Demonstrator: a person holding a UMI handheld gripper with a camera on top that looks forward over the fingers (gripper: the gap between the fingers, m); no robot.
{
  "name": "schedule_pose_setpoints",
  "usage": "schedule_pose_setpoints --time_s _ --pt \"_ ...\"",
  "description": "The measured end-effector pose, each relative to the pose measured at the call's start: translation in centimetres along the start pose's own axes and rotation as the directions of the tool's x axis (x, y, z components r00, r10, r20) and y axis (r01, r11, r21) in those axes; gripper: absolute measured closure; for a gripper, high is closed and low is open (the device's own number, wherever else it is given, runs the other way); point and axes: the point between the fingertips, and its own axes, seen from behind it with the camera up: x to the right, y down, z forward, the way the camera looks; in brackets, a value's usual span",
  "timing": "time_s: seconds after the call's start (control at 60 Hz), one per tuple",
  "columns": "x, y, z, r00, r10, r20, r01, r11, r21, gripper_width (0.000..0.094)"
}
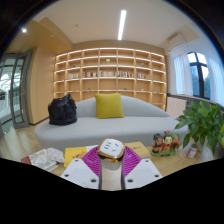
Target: Unplug charger
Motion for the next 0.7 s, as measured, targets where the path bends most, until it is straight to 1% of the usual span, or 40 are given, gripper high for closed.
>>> schedule_pose_setpoints --time_s 0.067,0.1,0.117,0.2,0.283,0.367,0.433,0.483,0.583,0.617,0.667,0.7 --pt "1.5 6.2 0.3 1.0 0.028 -0.003 -0.028 0.991 -0.132 0.0666" --pt "1.9 8.8 0.4 0.999 0.037 0.0 -0.037 0.983 -0.179 0.0652" --pt "2.2 10.2 0.7 0.999 0.041 0.002 -0.04 0.981 -0.191 0.0644" --pt "2.6 13.9 0.6 0.998 0.064 0.01 -0.06 0.962 -0.265 0.0606" --pt "2.4 16.3 0.8 0.994 0.1 0.041 -0.082 0.946 -0.314 0.0566" --pt "2.5 17.6 1.0 0.993 0.109 0.054 -0.085 0.937 -0.338 0.0528" --pt "3.4 18.1 0.9 0.995 0.095 0.035 -0.075 0.927 -0.367 0.0489" --pt "4.3 18.0 1.0 0.997 0.08 0.011 -0.071 0.934 -0.349 0.0414" --pt "6.1 17.0 0.3 0.998 0.051 -0.041 -0.062 0.939 -0.337 0.0194" --pt "6.7 16.5 -0.2 0.998 0.044 -0.05 -0.058 0.942 -0.331 0.0139" --pt "7.2 15.8 -1.1 0.998 0.032 -0.063 -0.05 0.947 -0.317 0.0083" --pt "7.6 15.2 -1.9 0.997 0.017 -0.073 -0.039 0.95 -0.309 0.0072"
